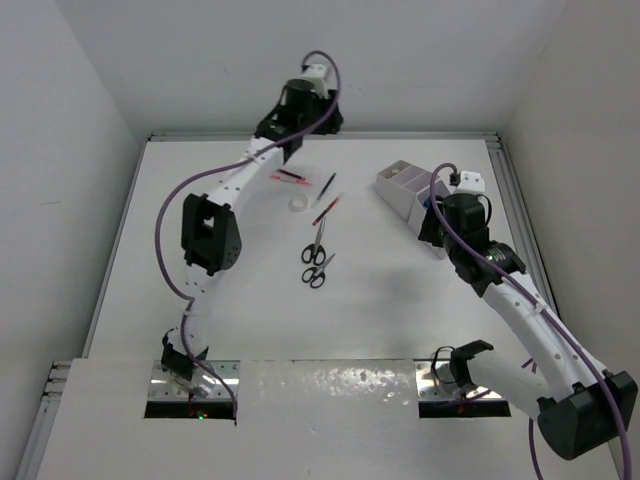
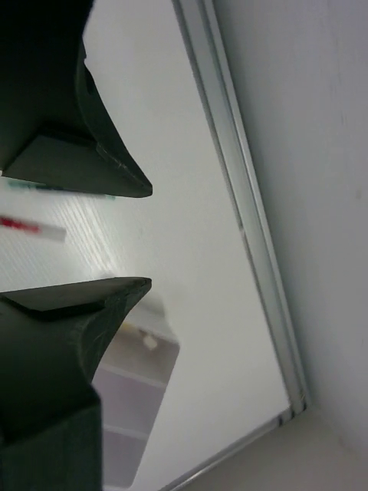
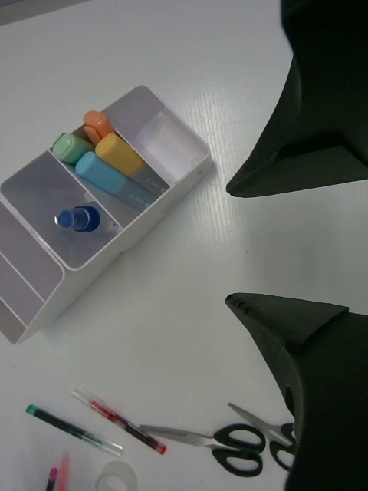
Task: Sort the stationery into containers
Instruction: Pick up the pen from the center of the board.
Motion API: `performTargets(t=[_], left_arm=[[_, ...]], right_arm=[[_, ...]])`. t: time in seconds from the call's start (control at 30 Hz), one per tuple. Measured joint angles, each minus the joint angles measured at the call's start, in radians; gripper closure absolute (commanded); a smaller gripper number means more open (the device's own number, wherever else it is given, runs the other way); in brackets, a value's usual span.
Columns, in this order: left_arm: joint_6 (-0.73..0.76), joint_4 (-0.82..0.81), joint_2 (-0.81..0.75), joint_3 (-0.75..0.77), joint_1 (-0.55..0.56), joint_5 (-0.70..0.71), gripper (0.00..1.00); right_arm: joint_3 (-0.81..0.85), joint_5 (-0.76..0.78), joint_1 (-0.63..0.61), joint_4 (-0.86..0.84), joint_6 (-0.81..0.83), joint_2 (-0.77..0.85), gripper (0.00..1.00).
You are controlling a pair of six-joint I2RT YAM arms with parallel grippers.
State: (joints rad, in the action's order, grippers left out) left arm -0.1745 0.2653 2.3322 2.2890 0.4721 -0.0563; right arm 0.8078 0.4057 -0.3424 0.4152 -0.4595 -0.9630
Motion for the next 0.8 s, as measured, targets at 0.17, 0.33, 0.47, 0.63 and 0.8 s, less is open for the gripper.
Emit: performTargets(t=[0.17,0.33,0.47,0.63,0.8], left_arm=[[-0.121,0.077,-0.034,-0.060,-0.148,0.076,0.53],[-0.214,0.129,0.020,-0.103,-0.185,0.188,0.49],[-0.260,0.143,0.080,-0.103,-0.170,0.266,0.53],[-0.322,0.166,0.105,-0.113,-0.170,0.339,0.59],[-0.346,0.134,0.123,-0.112,-0.187,0.349,0.62]], right_arm=[[0.001,-0.036,0.000,-0.030,-0.048,-0.014,0.49],[0.020,-0.066,-0.001,-0.029,-0.090,-0.043,0.51],[0.034,-0.068,-0.013,-0.024,-0.114,-0.048,0.52],[0.037,-0.066,-0.030,-0.018,-0.138,-0.050,0.52],[0.063,-0.060,-0.045,0.002,-0.151,-0.072,0.52]])
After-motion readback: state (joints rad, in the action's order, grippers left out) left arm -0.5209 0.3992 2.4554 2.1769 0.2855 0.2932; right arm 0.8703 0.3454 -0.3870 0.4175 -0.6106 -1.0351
